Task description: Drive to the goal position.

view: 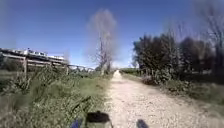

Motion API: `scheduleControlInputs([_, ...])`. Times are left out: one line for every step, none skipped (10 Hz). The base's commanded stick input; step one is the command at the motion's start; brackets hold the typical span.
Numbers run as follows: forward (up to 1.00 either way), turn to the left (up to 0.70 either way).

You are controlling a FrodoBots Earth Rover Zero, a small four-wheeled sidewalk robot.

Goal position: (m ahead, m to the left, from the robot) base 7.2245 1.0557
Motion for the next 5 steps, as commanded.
scheduleControlInputs([0.50,0.00])
scheduleControlInputs([0.50,0.00])
scheduleControlInputs([0.50,0.00])
scheduleControlInputs([0.50,0.00])
scheduleControlInputs([0.50,0.00])
